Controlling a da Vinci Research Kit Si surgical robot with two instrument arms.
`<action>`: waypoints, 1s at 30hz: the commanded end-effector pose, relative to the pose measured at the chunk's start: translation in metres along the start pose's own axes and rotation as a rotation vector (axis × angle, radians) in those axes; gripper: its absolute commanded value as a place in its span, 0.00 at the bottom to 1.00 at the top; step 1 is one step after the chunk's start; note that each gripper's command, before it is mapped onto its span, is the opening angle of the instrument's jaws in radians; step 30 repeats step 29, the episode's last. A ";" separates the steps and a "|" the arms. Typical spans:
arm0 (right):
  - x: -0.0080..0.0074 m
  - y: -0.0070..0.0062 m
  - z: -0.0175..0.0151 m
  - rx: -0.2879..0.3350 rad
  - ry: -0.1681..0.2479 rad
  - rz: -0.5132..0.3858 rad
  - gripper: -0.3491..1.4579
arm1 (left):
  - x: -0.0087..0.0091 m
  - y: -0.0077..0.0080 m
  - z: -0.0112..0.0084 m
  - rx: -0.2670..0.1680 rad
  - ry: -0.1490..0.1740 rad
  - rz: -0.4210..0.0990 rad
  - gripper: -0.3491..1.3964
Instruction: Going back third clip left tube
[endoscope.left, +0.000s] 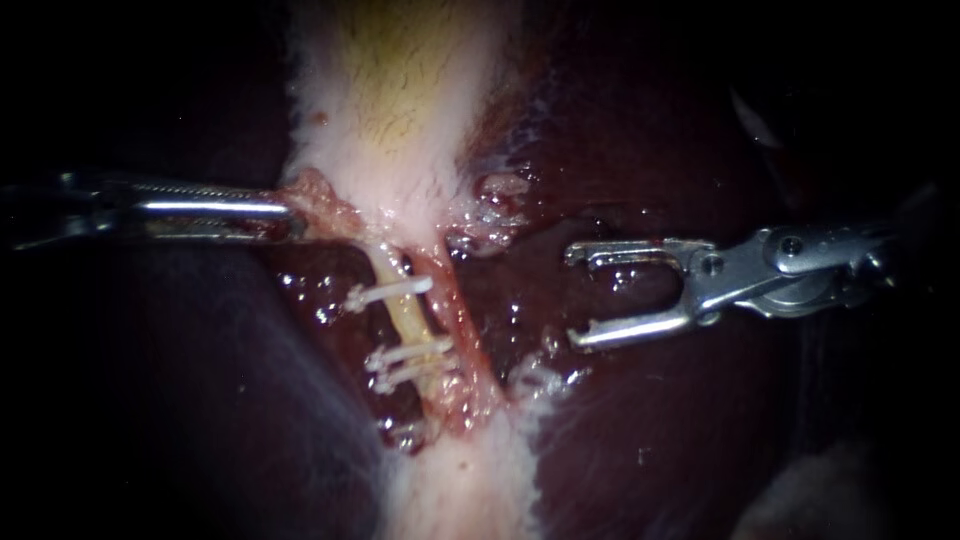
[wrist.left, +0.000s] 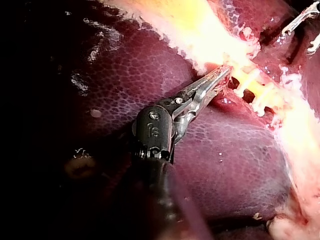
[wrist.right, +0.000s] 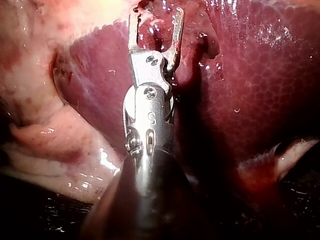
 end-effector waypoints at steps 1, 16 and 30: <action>0.0000 -0.0001 -0.0001 0.000 0.000 0.000 0.47 | 0.0000 -0.0001 0.0002 0.003 0.000 -0.002 0.00; -0.0001 -0.0002 -0.0003 0.001 -0.002 -0.001 0.47 | -0.0010 -0.0020 0.0050 0.025 -0.002 0.023 0.00; 0.0000 -0.0003 -0.0003 0.002 -0.002 -0.001 0.47 | -0.0012 -0.0024 0.0057 0.022 -0.006 0.025 0.00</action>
